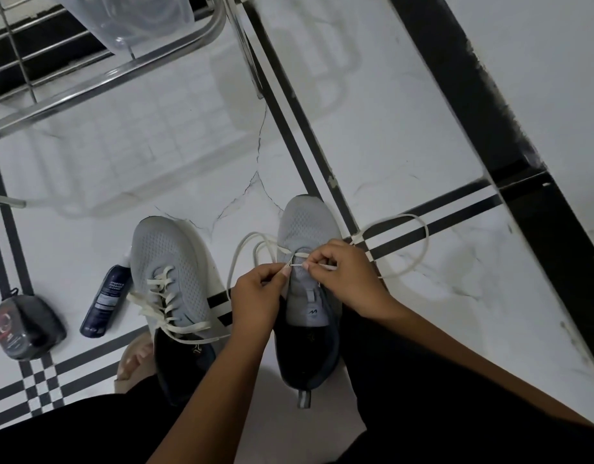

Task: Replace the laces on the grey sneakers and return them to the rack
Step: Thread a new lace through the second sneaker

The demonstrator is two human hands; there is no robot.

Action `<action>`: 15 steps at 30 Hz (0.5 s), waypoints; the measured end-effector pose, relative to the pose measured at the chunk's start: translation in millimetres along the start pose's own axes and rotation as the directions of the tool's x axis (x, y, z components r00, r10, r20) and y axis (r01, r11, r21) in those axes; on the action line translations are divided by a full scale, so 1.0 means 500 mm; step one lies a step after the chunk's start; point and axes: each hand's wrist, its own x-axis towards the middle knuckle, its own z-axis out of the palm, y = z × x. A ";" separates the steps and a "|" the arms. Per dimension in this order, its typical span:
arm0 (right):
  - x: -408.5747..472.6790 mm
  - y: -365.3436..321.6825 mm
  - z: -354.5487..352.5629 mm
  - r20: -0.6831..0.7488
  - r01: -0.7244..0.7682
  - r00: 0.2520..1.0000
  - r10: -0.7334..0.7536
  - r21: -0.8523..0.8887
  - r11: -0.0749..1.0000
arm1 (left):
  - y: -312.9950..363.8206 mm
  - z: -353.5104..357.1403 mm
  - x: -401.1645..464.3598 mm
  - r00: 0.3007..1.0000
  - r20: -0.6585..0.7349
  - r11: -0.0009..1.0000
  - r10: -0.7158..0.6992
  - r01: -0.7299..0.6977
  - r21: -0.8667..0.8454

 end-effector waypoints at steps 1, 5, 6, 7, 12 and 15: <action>0.000 0.001 0.002 0.004 0.002 1.000 -0.002 0.009 1.000 | 0.001 -0.001 0.000 1.000 0.003 1.000 0.003 -0.003 -0.002; -0.001 0.000 0.007 -0.007 0.006 1.000 -0.006 0.048 0.999 | 0.003 0.002 -0.004 0.999 -0.004 0.997 0.052 -0.052 0.053; -0.001 -0.001 0.009 -0.016 0.009 1.000 -0.009 0.047 0.999 | 0.002 0.003 -0.007 0.997 -0.006 0.993 0.080 -0.079 0.092; -0.002 -0.003 0.011 -0.029 0.015 1.000 -0.014 0.044 0.999 | 0.001 0.004 -0.009 0.994 -0.010 0.988 0.104 -0.103 0.114; 0.002 -0.008 0.018 -0.038 0.063 0.997 -0.062 0.018 0.998 | -0.009 0.004 0.005 0.996 0.035 0.997 0.078 -0.078 -0.003; -0.005 -0.013 0.005 -0.024 0.186 0.980 -0.196 -0.216 0.959 | -0.012 0.000 0.031 0.987 0.058 0.969 0.152 -0.160 0.189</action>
